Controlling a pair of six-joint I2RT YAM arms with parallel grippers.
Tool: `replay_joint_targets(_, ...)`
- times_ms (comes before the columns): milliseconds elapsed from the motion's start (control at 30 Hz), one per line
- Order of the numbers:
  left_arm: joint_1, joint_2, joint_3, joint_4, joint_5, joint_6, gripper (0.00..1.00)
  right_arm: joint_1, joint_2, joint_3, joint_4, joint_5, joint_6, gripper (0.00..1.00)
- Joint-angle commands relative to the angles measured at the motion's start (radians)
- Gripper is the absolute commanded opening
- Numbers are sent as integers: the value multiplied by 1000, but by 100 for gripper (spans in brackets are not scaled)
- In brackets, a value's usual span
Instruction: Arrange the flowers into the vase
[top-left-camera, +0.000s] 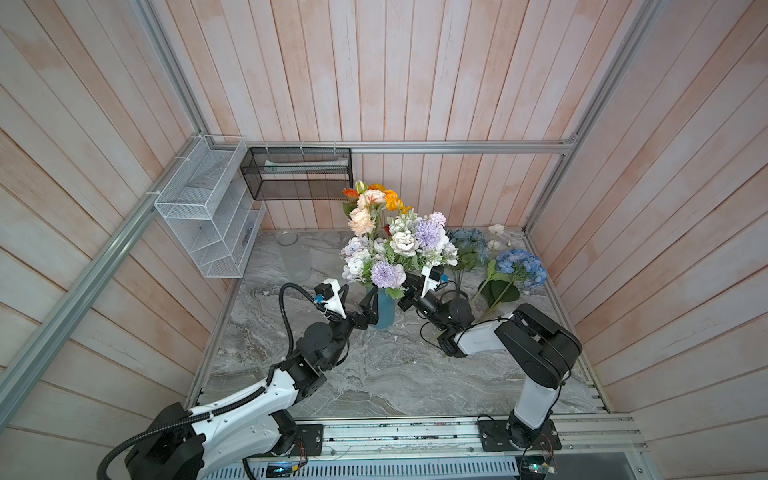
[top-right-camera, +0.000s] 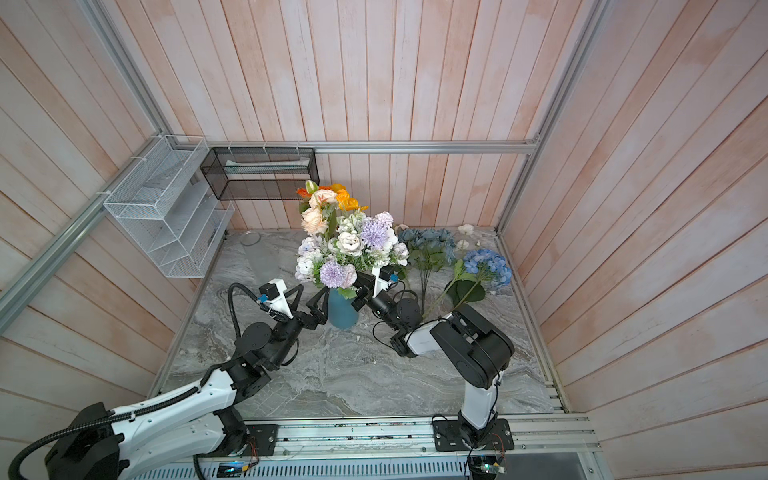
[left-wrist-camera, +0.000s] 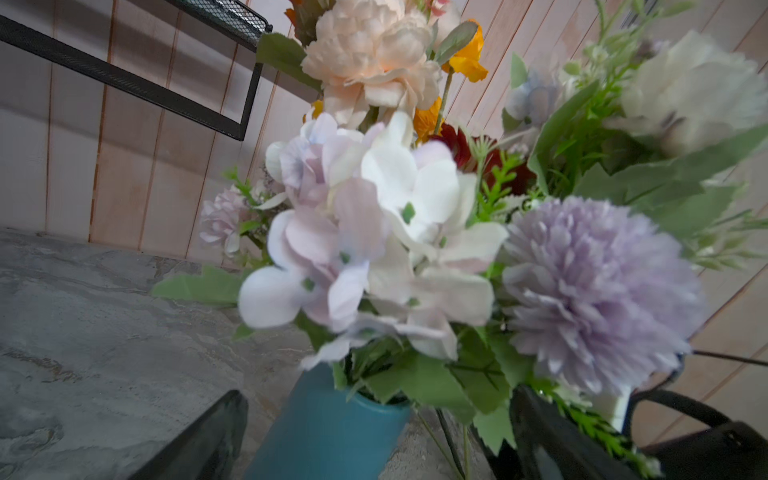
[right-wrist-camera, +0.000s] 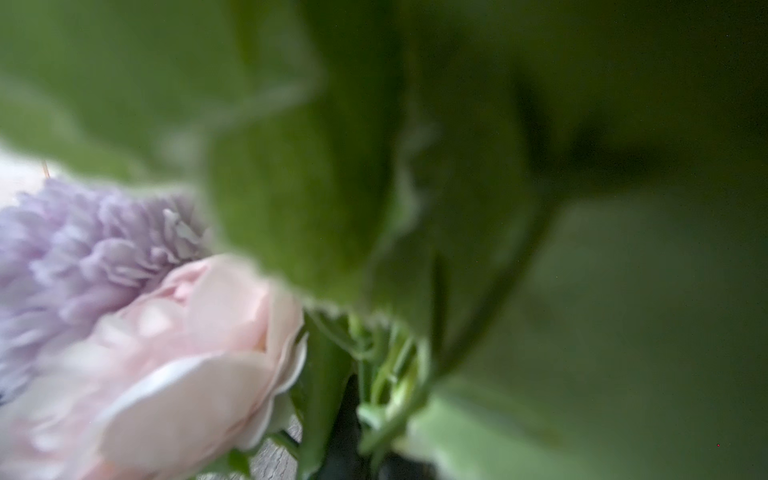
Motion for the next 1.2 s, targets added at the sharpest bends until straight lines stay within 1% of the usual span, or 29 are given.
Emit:
replay_joint_targets(0, 4, -46, -70, -81, 38, 81, 100, 8, -15, 28, -71, -52, -31, 0)
replay_joint_targets(67, 4, -35, -107, -40, 64, 124, 100, 8, -21, 28, -87, -53, -39, 0)
replay_joint_targets(133, 4, 12, -127, 38, 107, 163, 100, 8, -28, 30, -108, -51, -44, 0)
replay_joint_targets(233, 4, 136, -112, 150, 152, 208, 100, 9, -33, 39, -142, -58, -48, 0)
replay_joint_targets(400, 9, 383, -46, 348, 137, 324, 100, 8, -47, 50, -183, -69, -52, 0)
replay_joint_targets(467, 17, 461, -20, 430, 141, 361, 100, 8, -56, 51, -203, -73, -63, 0)
replay_joint_targets(633, 69, 574, 39, 515, 183, 335, 100, 8, -76, 46, -237, -73, -85, 0)
replay_joint_targets(800, 97, 656, 96, 569, 194, 356, 100, 7, -91, 32, -253, -75, -85, 0)
replay_joint_targets(1000, 105, 772, 133, 688, 209, 359, 100, 4, -92, 30, -271, -82, -71, 0)
replay_joint_targets(1067, 105, 789, 137, 702, 209, 357, 100, 3, -95, 29, -278, -85, -65, 0)
replay_joint_targets(1167, 105, 808, 144, 708, 203, 367, 97, 0, -101, 27, -284, -90, -54, 0)
